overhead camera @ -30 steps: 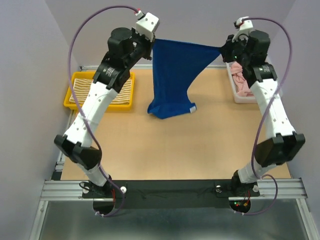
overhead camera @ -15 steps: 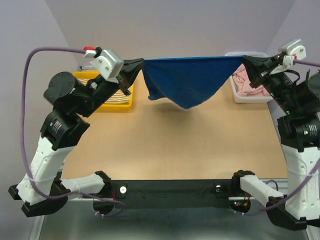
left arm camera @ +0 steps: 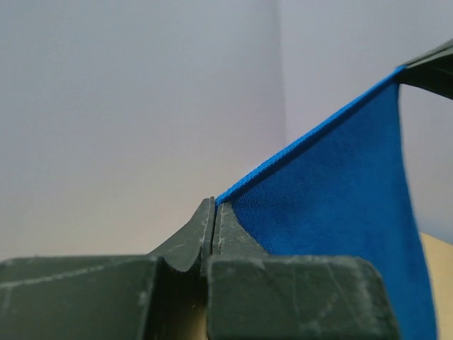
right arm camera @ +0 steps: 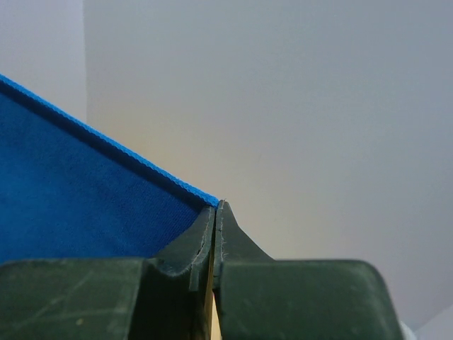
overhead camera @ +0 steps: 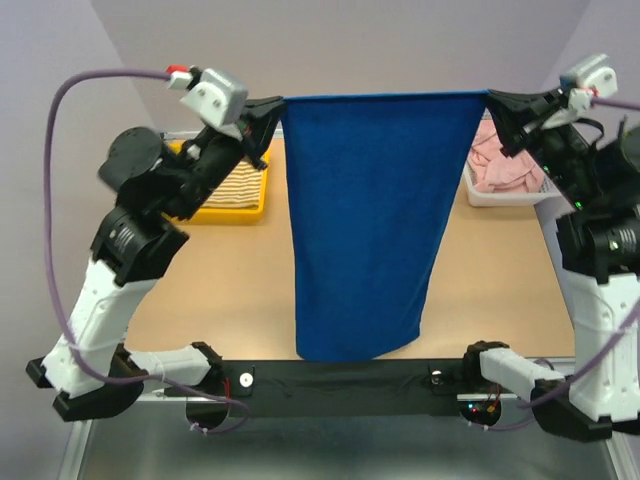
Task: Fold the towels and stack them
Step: Flatten out the crumpled towel, then fold the towel
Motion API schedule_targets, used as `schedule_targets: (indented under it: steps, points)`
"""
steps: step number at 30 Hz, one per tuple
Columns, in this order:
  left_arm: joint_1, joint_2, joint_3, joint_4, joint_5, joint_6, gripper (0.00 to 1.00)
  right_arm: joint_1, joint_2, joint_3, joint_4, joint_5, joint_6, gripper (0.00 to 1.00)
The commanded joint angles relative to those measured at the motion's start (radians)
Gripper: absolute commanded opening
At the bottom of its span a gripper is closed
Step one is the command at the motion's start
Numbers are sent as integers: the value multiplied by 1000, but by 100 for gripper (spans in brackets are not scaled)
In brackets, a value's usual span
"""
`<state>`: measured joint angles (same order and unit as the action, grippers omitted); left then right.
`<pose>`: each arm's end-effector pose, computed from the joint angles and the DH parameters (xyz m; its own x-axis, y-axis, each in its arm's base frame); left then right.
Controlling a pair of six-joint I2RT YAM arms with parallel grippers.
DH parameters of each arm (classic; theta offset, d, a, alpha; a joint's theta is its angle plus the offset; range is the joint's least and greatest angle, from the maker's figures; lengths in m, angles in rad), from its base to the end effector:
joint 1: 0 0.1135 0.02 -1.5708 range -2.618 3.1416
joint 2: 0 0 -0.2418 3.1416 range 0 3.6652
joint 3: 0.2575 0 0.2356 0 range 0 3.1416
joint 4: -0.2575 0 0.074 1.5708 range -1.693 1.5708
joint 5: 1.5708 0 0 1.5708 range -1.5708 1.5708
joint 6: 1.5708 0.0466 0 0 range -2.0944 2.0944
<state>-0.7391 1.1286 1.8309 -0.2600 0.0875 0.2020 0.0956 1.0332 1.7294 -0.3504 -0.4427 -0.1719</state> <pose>0.1159 -0.1111 0.5766 0.4563 -0.1454 -0.8779 0.6511 0.7270 0.2180 0.1392 0.0334 0.5527 0.4158 -0.1154 -0.9021 -0.4225 0.8539 -0.3040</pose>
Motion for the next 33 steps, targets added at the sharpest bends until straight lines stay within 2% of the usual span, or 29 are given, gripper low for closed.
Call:
schedule_targets:
  steps: [1,5,9,14,19,25,33]
  points:
    - [59,133,12,73,-281,2,0,-20,131,19,25,142,3,0]
    - [197,281,-87,154,-242,-47,0,-20,282,-53,91,159,21,1]
    - [279,457,-131,215,-262,-35,0,-20,423,-132,183,176,12,0]
    - [340,715,-50,255,-240,-19,0,-20,634,-134,306,167,-14,0]
    - [392,899,56,306,-209,-12,0,-20,858,-45,401,135,-32,1]
    - [420,976,90,314,-141,17,0,-20,967,6,416,75,-48,0]
    - [420,887,-76,320,-29,68,0,-20,920,-114,419,67,-55,1]
